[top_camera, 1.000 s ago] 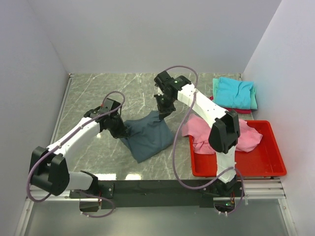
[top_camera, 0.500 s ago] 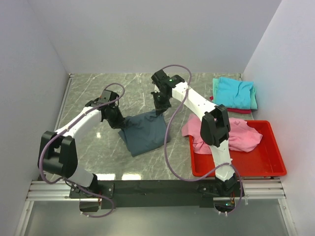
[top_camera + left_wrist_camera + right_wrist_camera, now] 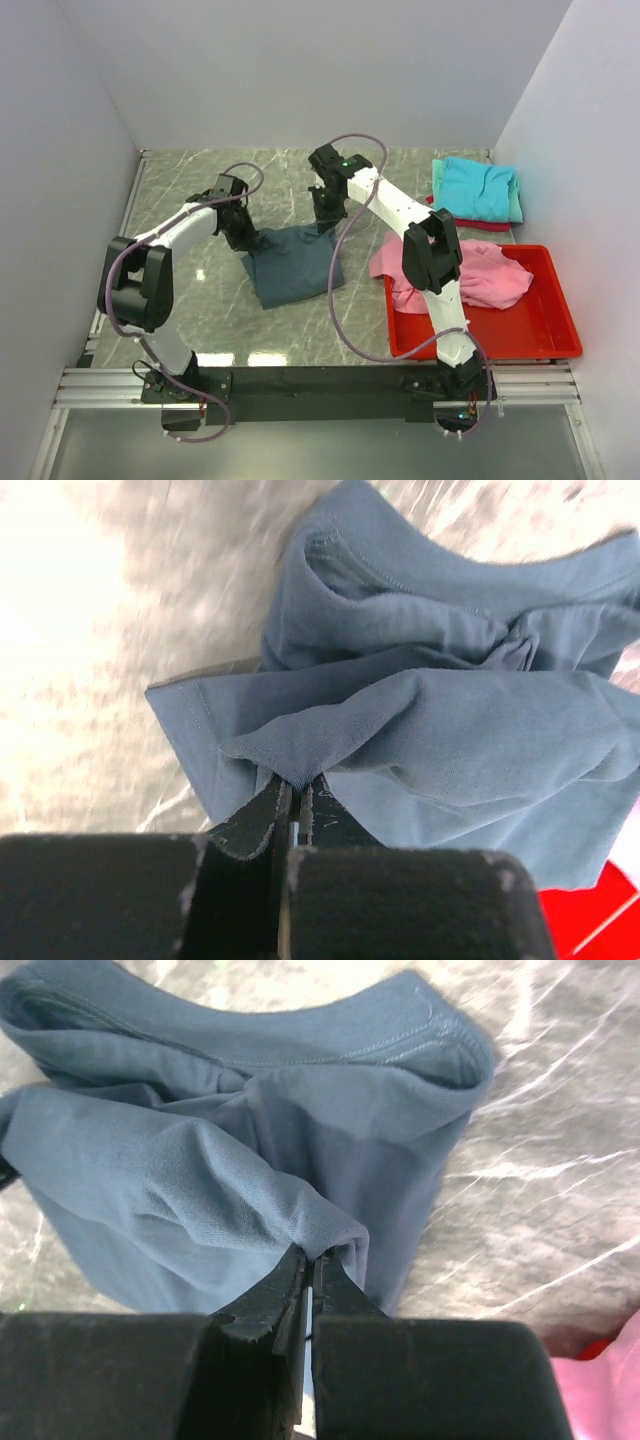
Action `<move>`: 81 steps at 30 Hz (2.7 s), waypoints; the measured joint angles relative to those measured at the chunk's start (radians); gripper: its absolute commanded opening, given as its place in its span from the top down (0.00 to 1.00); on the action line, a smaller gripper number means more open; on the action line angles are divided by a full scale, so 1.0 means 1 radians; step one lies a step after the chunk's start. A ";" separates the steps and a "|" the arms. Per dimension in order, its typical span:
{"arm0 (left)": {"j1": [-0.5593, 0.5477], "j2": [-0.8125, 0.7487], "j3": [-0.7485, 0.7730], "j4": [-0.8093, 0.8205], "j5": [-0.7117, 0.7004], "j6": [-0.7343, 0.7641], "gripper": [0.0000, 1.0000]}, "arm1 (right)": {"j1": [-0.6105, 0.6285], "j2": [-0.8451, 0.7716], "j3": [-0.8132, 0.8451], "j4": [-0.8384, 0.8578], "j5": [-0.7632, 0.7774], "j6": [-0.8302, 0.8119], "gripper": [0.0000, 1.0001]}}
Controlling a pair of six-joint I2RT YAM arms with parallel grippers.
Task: Fold and stack the t-shirts
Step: Fold the tshirt
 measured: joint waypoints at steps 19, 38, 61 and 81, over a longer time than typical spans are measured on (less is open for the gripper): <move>0.011 0.211 0.249 0.066 0.021 0.049 0.99 | -0.073 -0.060 -0.118 0.111 0.060 0.036 0.37; 0.012 0.300 0.337 0.070 0.052 0.052 1.00 | -0.057 -0.327 -0.494 0.214 -0.127 0.065 0.41; 0.011 0.352 0.417 0.078 0.106 0.053 0.83 | -0.016 -0.227 -0.643 0.265 -0.018 0.071 0.41; 0.003 0.226 0.469 0.042 -0.042 0.089 0.01 | -0.019 -0.298 -0.609 0.225 -0.091 0.059 0.11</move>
